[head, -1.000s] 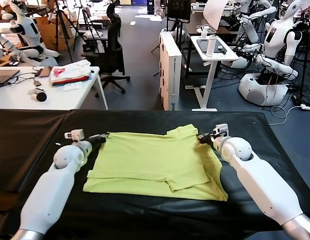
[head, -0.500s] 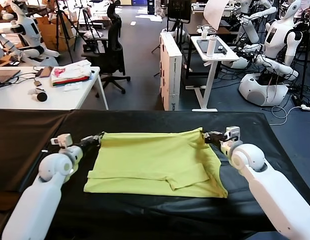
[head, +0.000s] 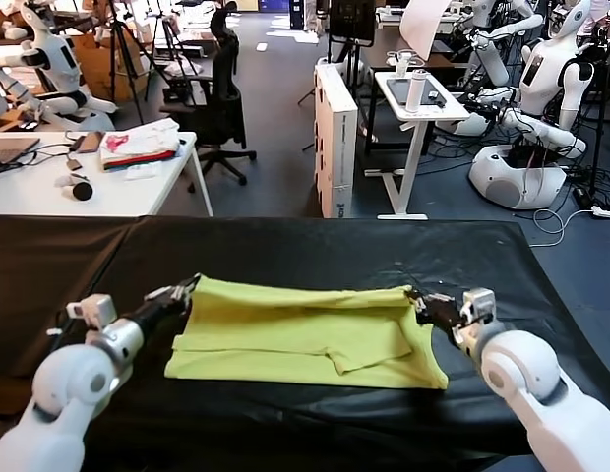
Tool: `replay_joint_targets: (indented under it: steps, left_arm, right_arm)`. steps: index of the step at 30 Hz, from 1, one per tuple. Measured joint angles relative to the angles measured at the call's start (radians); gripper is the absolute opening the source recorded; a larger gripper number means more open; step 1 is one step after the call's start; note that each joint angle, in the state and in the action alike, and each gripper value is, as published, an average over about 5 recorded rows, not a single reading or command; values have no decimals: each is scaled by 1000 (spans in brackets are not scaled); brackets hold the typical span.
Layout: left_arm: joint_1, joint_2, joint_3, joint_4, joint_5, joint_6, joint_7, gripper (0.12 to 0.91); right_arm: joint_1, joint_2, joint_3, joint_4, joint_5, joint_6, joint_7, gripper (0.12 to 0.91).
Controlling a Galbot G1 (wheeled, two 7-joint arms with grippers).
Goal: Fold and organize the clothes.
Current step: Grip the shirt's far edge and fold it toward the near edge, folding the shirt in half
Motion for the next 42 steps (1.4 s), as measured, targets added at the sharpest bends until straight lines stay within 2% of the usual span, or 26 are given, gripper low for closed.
replay_joint_targets:
  steps: [7, 14, 26, 29, 31, 34, 38, 40, 42]
  left_arm:
    - [112, -8, -36, -10, 11, -18, 3, 167]
    - [159, -11, -46, -3, 21, -21, 2, 166]
    - [215, -29, -57, -3, 40, -35, 3, 169]
    - [224, -34, -61, -9, 43, -29, -4, 180]
    - [231, -38, -64, -17, 46, -25, -12, 211]
    - [240, -42, -73, -29, 47, -22, -21, 349]
    - [237, -37, -89, -28, 43, -17, -30, 612]
    - [227, -33, -95, -18, 36, -15, -38, 724]
    - [209, -33, -96, -6, 26, -8, -50, 830]
  right_arm:
    - [-46, -15, 26, 17, 1, 0, -2, 139]
    - [-86, -29, 42, 46, 4, 0, 0, 139]
    - [-167, -17, 55, 70, -5, 0, 6, 146]
    - [-181, -12, 68, 79, 3, 0, -11, 243]
    - [-189, -9, 80, 89, 10, 0, -17, 370]
    - [-193, -3, 102, 105, 16, 0, -19, 560]
    - [-173, 14, 128, 101, 16, 0, -13, 781]
    - [-151, 29, 133, 84, 14, 7, -10, 854]
    - [-123, 47, 131, 59, 9, 23, -10, 893]
